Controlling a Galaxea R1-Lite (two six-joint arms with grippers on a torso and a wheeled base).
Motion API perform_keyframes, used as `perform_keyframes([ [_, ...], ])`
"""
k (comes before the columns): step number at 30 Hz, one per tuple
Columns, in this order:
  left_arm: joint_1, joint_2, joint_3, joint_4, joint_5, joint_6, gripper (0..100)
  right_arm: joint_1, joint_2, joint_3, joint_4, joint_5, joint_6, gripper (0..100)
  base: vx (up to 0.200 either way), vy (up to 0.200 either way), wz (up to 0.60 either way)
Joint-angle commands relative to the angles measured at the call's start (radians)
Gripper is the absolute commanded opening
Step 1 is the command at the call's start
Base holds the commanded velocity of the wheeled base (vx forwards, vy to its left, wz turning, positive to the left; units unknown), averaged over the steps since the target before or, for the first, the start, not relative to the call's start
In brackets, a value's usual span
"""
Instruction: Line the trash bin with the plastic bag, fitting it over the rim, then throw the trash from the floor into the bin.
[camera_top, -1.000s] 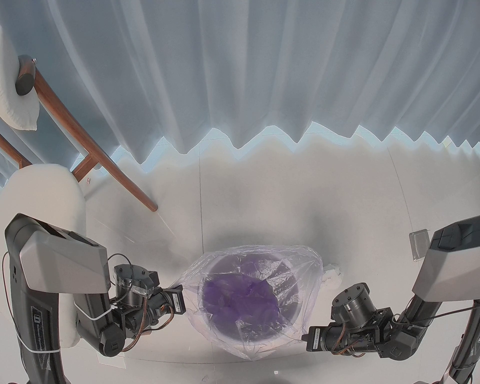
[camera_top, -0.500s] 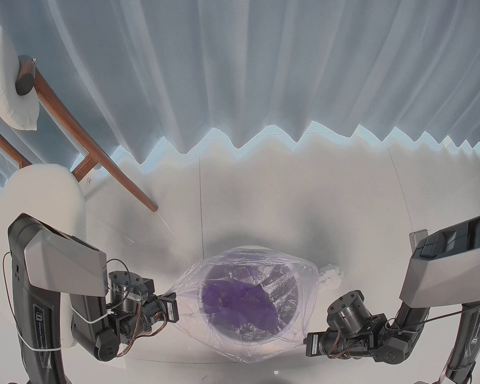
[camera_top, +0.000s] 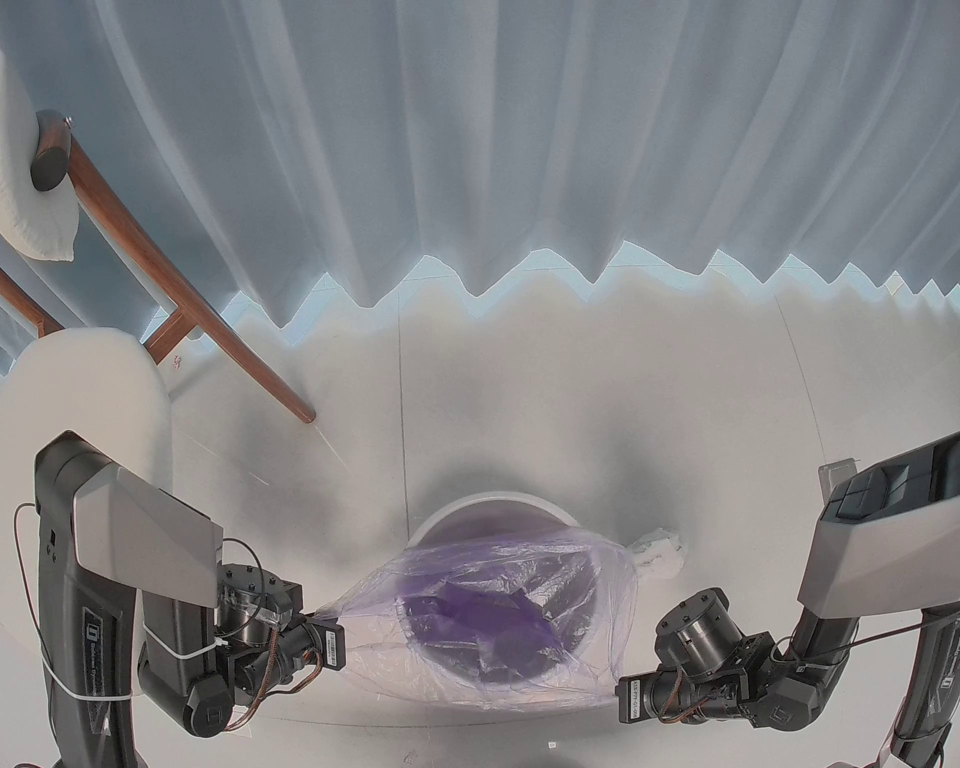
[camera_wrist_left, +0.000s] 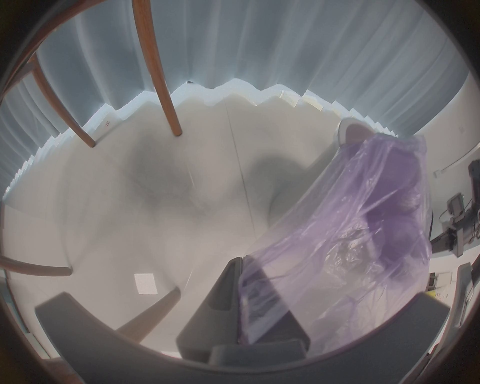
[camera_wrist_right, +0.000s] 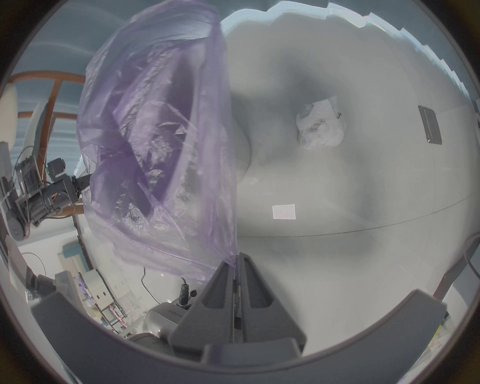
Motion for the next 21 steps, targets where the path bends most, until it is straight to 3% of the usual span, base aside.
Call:
perform_keyframes([
  [1, 0.004, 0.032, 0.003, -0.001, 0.006, 0.003, 0, -0.001, 0.003, 0.007, 0.007, -0.004, -0.010, 0, 0.000, 0.000, 0.00],
  [5, 0.004, 0.045, -0.024, -0.001, 0.007, 0.005, 0, -0.001, 0.006, 0.002, 0.007, -0.007, -0.013, 0, 0.000, 0.000, 0.00],
  [9, 0.000, 0.074, -0.089, -0.001, 0.026, 0.006, 0, -0.024, 0.026, -0.025, 0.004, -0.076, -0.016, 0, 0.000, 0.000, 0.00],
  [20, -0.018, 0.064, -0.104, -0.001, 0.046, 0.006, 0, -0.033, 0.026, -0.014, -0.005, -0.086, -0.018, 0, 0.000, 0.000, 0.00],
  [21, -0.018, 0.064, -0.095, -0.001, 0.046, 0.006, 100, -0.033, 0.023, -0.007, -0.005, -0.085, -0.021, 0, 0.000, 0.000, 0.00],
])
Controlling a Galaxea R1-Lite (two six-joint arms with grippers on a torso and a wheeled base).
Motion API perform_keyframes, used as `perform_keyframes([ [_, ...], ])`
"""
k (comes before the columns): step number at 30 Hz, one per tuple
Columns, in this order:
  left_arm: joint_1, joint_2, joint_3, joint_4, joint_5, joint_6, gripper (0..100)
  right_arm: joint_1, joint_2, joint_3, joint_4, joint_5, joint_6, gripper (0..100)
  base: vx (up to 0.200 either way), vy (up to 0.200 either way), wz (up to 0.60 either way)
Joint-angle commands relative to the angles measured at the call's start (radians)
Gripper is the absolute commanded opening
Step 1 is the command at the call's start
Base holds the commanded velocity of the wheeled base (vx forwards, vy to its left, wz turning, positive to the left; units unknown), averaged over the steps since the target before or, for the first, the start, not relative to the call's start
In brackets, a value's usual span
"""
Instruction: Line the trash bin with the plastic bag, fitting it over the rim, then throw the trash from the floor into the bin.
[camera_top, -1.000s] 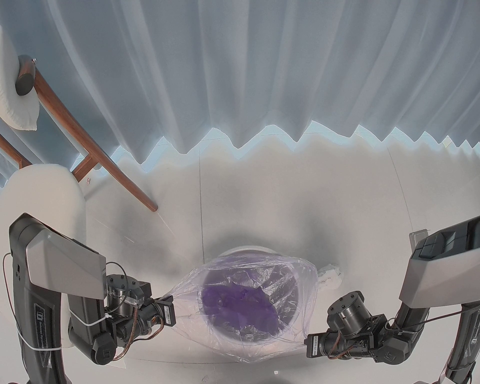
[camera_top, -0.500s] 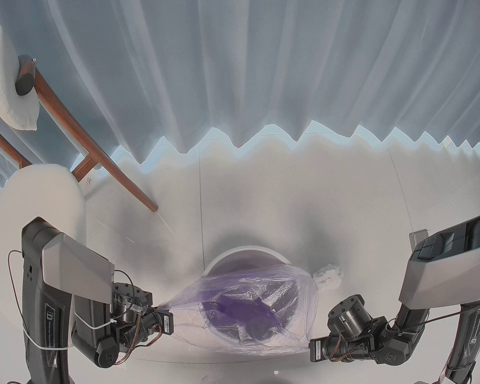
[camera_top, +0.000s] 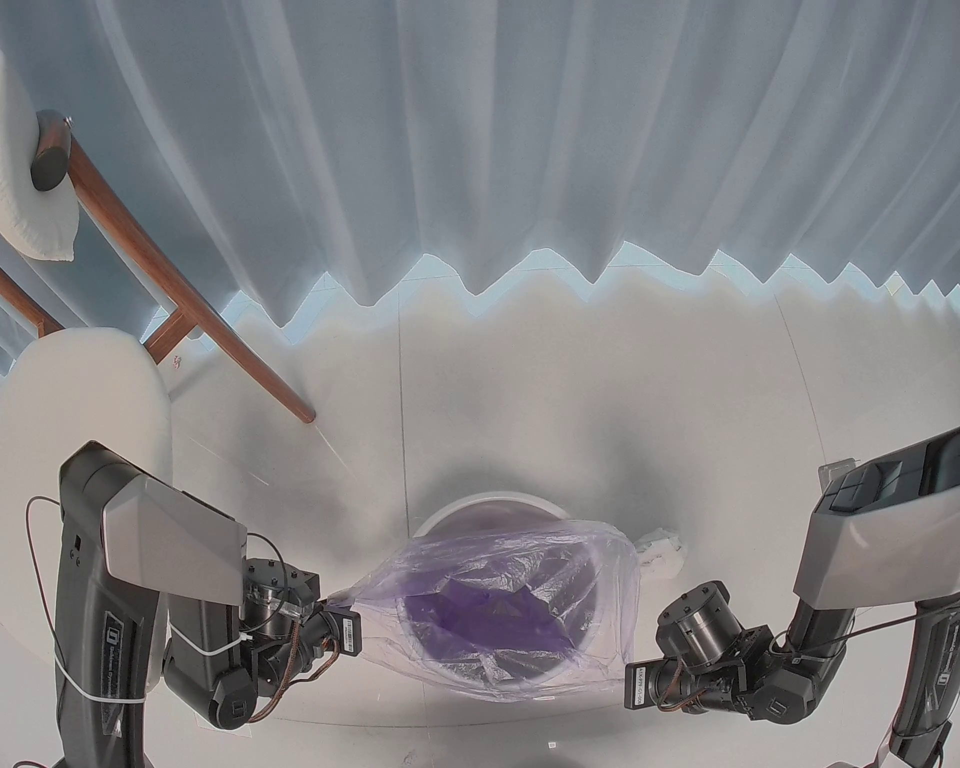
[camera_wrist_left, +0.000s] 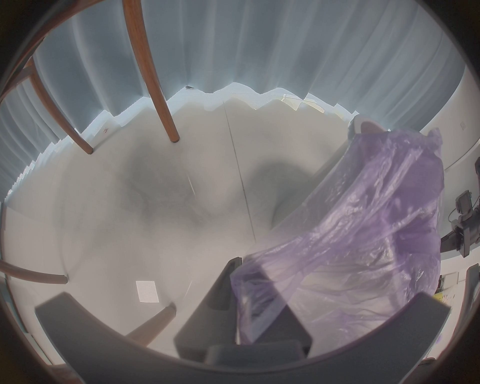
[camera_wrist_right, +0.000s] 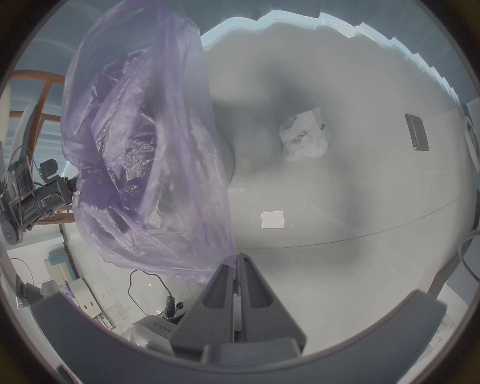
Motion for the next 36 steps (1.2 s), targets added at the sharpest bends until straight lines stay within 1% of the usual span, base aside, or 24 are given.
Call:
perform_keyframes([
  [1, 0.000, -0.004, 0.018, 0.000, 0.000, -0.001, 100, -0.002, 0.001, 0.014, -0.002, 0.000, -0.003, 0, 0.000, 0.000, 0.00],
  [2, 0.000, -0.014, 0.039, 0.000, -0.001, -0.001, 100, -0.001, -0.002, 0.030, -0.009, 0.000, -0.007, 0, 0.000, 0.000, 0.00],
  [3, 0.000, -0.024, 0.046, 0.000, -0.001, -0.001, 100, 0.001, -0.003, 0.033, -0.020, 0.000, -0.007, 100, 0.000, 0.000, 0.00],
  [6, 0.000, -0.088, 0.055, 0.000, -0.006, -0.007, 100, 0.009, -0.009, 0.066, -0.086, 0.000, 0.003, 100, 0.000, 0.000, 0.00],
  [10, 0.009, -0.225, 0.144, 0.000, -0.020, -0.020, 100, 0.019, -0.002, 0.160, -0.215, 0.006, 0.008, 100, 0.000, 0.000, 0.00],
  [13, -0.005, -0.294, 0.194, 0.000, -0.032, -0.019, 100, 0.019, 0.003, 0.221, -0.316, 0.026, 0.023, 100, 0.000, 0.000, 0.00],
  [15, -0.024, -0.341, 0.213, 0.000, -0.032, -0.017, 100, 0.019, 0.000, 0.251, -0.396, 0.039, 0.028, 100, 0.000, 0.000, 0.00],
  [20, -0.082, -0.445, 0.251, 0.001, -0.030, -0.016, 100, 0.024, -0.005, 0.339, -0.624, 0.043, 0.025, 100, 0.000, 0.000, 0.00],
  [22, -0.102, -0.476, 0.262, 0.001, -0.032, -0.014, 100, 0.022, 0.000, 0.372, -0.709, 0.058, 0.025, 100, 0.000, 0.000, 0.00],
  [23, -0.106, -0.482, 0.263, 0.001, -0.032, -0.013, 100, 0.022, -0.002, 0.372, -0.718, 0.063, 0.026, 100, 0.000, 0.000, 0.00],
  [25, -0.143, -0.534, 0.259, 0.001, -0.034, -0.014, 100, 0.021, -0.034, 0.372, -0.726, 0.080, 0.029, 100, 0.000, 0.000, 0.00],
  [27, -0.171, -0.576, 0.257, 0.001, -0.050, -0.013, 100, 0.021, -0.089, 0.372, -0.726, 0.098, 0.031, 100, 0.000, 0.000, 0.00],
  [28, -0.171, -0.576, 0.257, 0.001, -0.050, -0.013, 100, 0.021, -0.089, 0.372, -0.726, 0.098, 0.031, 100, 0.000, 0.000, 0.00],
  [29, -0.191, -0.611, 0.242, 0.000, -0.089, -0.014, 100, 0.021, -0.152, 0.372, -0.726, 0.135, 0.037, 100, 0.000, 0.000, 0.00],
  [30, -0.197, -0.640, 0.216, 0.000, -0.113, -0.013, 100, 0.021, -0.200, 0.372, -0.724, 0.150, 0.040, 100, 0.000, 0.000, 0.00],
  [32, -0.208, -0.696, 0.154, 0.001, -0.136, -0.014, 100, 0.021, -0.276, 0.370, -0.723, 0.161, 0.040, 100, 0.000, 0.000, 0.00],
  [34, -0.208, -0.723, 0.107, 0.003, -0.139, -0.022, 100, 0.021, -0.315, 0.361, -0.721, 0.161, 0.040, 100, 0.000, 0.000, 0.00],
  [35, -0.208, -0.743, 0.046, 0.003, -0.141, -0.033, 100, 0.018, -0.350, 0.346, -0.720, 0.161, 0.040, 100, 0.000, 0.000, 0.00],
  [36, -0.208, -0.745, 0.021, 0.003, -0.141, -0.040, 100, 0.015, -0.361, 0.338, -0.720, 0.161, 0.040, 100, 0.000, 0.000, 0.00],
])
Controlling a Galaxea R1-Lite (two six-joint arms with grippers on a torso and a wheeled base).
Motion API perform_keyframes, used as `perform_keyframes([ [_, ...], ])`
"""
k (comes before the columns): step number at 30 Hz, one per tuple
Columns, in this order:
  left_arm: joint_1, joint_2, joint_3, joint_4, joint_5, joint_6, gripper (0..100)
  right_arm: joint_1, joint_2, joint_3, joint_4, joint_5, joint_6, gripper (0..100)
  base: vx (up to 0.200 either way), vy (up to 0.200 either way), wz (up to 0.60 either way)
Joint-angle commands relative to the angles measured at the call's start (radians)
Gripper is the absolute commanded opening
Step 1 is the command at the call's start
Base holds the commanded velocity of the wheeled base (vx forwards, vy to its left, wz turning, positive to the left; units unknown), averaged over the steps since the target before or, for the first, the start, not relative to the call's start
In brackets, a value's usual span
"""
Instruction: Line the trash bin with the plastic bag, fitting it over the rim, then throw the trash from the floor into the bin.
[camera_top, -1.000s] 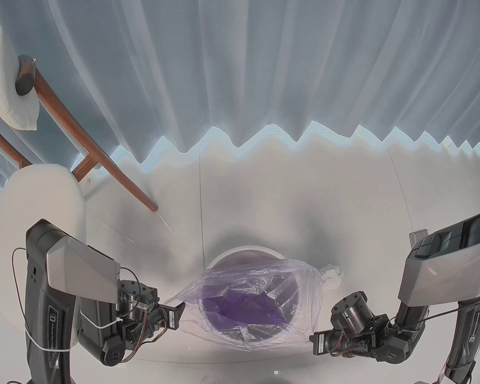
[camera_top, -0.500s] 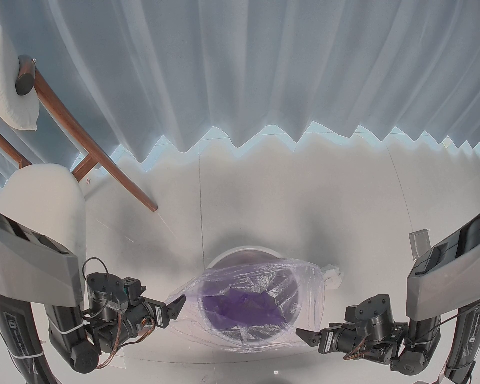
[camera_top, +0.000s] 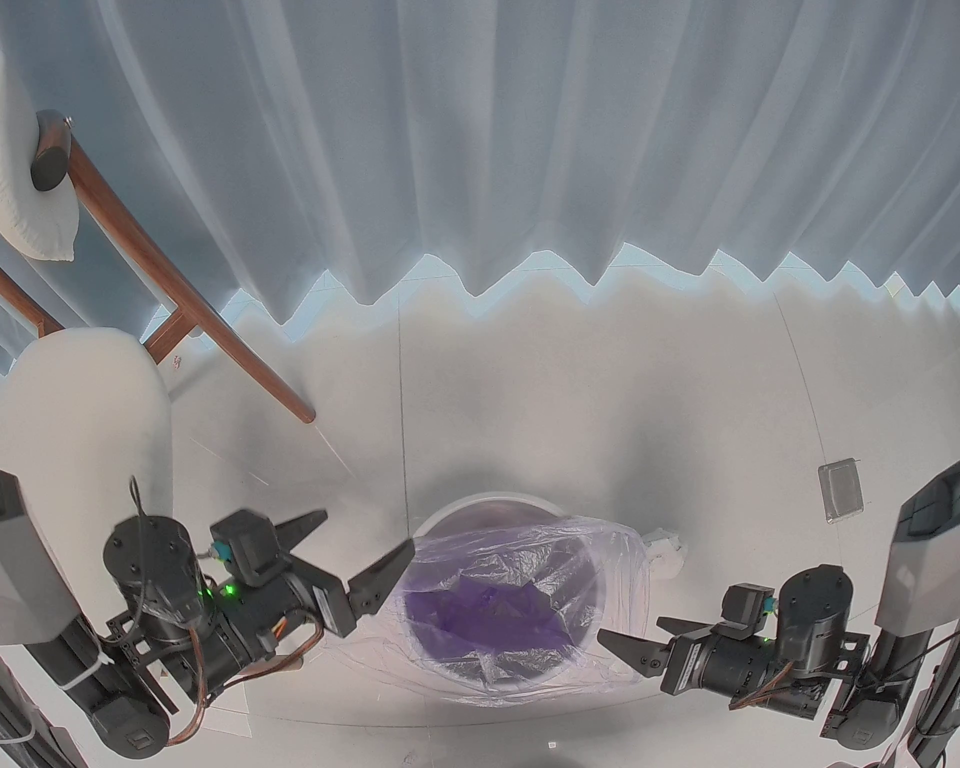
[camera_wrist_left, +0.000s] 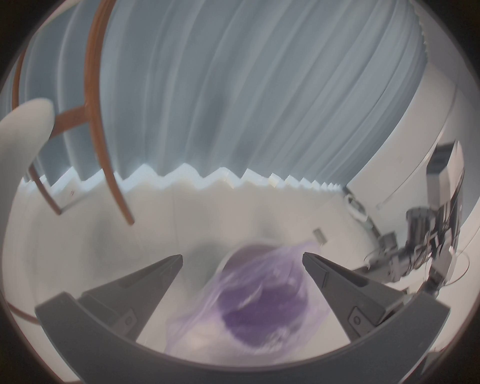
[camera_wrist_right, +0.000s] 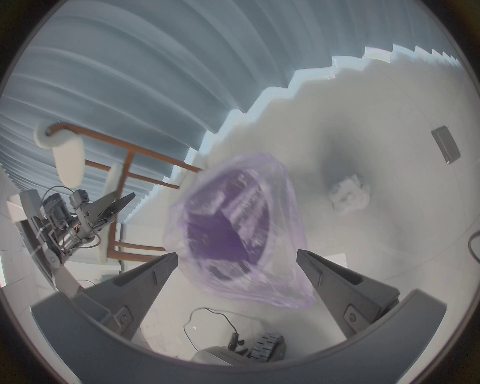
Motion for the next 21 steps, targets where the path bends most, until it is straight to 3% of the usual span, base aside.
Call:
perform_keyframes([
  [1, -0.026, -0.141, -0.213, -0.002, -0.028, -0.045, 100, -0.012, -0.207, -0.033, -0.009, 0.021, 0.004, 100, 0.000, 0.000, 0.00],
  [5, -0.021, -0.144, -0.425, -0.002, -0.027, -0.160, 100, -0.041, -0.278, -0.114, 0.061, 0.022, 0.004, 100, 0.000, 0.000, 0.00],
  [7, -0.021, -0.144, -0.425, -0.002, -0.027, -0.160, 100, -0.041, -0.278, -0.114, 0.061, 0.022, 0.004, 100, 0.000, 0.000, 0.00],
  [8, -0.014, -0.143, -0.586, -0.002, -0.008, -0.290, 100, -0.063, -0.367, -0.223, 0.198, 0.024, 0.007, 100, 0.000, 0.000, 0.00],
  [11, -0.026, -0.167, -0.621, -0.003, 0.002, -0.378, 100, -0.070, -0.488, -0.332, 0.383, 0.045, 0.026, 100, 0.000, 0.000, 0.00],
  [12, -0.028, -0.172, -0.616, -0.003, -0.001, -0.379, 100, -0.072, -0.502, -0.342, 0.403, 0.048, 0.027, 100, 0.000, 0.000, 0.00],
  [13, -0.048, -0.198, -0.624, -0.002, -0.021, -0.385, 100, -0.072, -0.574, -0.388, 0.518, 0.056, 0.029, 100, 0.000, 0.000, 0.00],
  [14, -0.048, -0.198, -0.624, -0.002, -0.021, -0.385, 100, -0.072, -0.574, -0.388, 0.518, 0.056, 0.029, 100, 0.000, 0.000, 0.00],
  [15, -0.041, -0.196, -0.659, 0.004, -0.070, -0.376, 100, -0.072, -0.651, -0.421, 0.632, 0.059, 0.024, 100, 0.000, 0.000, 0.00],
  [18, 0.054, -0.150, -0.734, 0.061, -0.131, -0.315, 100, -0.070, -0.746, -0.441, 0.731, 0.062, 0.021, 100, 0.000, 0.000, 0.00],
  [21, 0.153, -0.098, -0.822, 0.116, -0.123, -0.203, 100, -0.075, -0.777, -0.456, 0.781, 0.085, 0.021, 100, 0.000, 0.000, 0.00],
])
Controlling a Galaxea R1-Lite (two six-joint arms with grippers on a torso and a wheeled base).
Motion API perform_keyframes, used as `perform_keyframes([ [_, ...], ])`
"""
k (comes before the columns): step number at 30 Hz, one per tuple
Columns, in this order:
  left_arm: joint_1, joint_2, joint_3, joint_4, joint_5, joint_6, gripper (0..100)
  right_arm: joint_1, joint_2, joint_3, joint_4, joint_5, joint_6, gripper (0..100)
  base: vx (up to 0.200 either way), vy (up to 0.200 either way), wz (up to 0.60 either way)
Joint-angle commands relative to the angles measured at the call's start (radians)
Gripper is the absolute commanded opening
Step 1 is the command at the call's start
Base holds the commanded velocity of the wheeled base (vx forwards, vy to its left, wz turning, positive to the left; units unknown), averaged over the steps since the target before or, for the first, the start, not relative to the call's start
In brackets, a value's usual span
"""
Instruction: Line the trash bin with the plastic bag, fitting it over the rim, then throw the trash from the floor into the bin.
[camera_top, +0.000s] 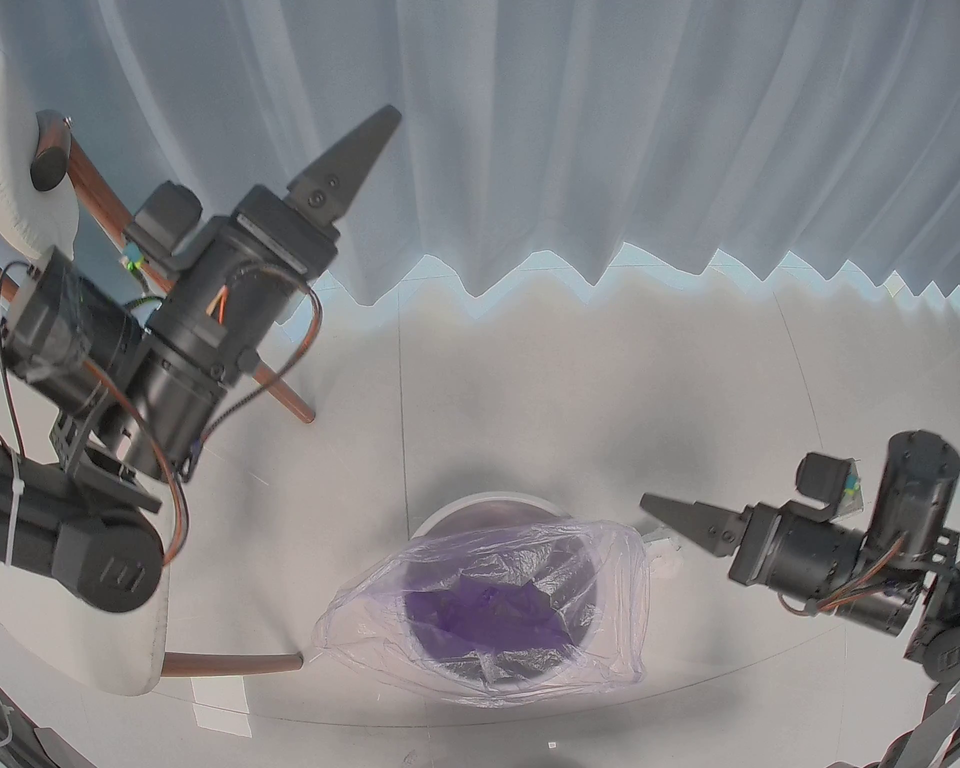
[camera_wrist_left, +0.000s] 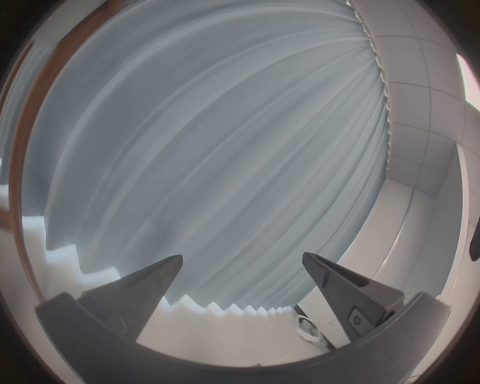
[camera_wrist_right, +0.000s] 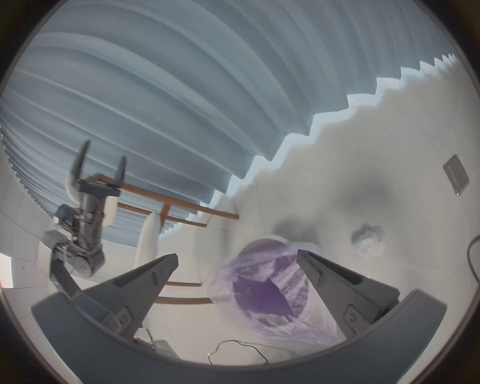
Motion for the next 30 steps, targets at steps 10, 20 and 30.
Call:
perform_keyframes([
  [10, 0.196, 0.102, -0.166, 0.055, -0.227, 0.126, 100, -0.097, -0.202, -0.100, 0.150, 0.039, -0.009, 100, 0.000, 0.000, 0.00],
  [20, 0.205, 0.048, 0.210, 0.302, -0.483, 0.509, 100, -0.096, -0.182, -0.066, 0.148, 0.056, -0.019, 100, 0.000, 0.000, 0.00],
  [30, 0.171, 0.180, 0.352, 0.298, -0.559, 0.730, 100, -0.086, -0.153, -0.046, 0.148, 0.056, -0.050, 100, 0.000, 0.000, 0.00],
])
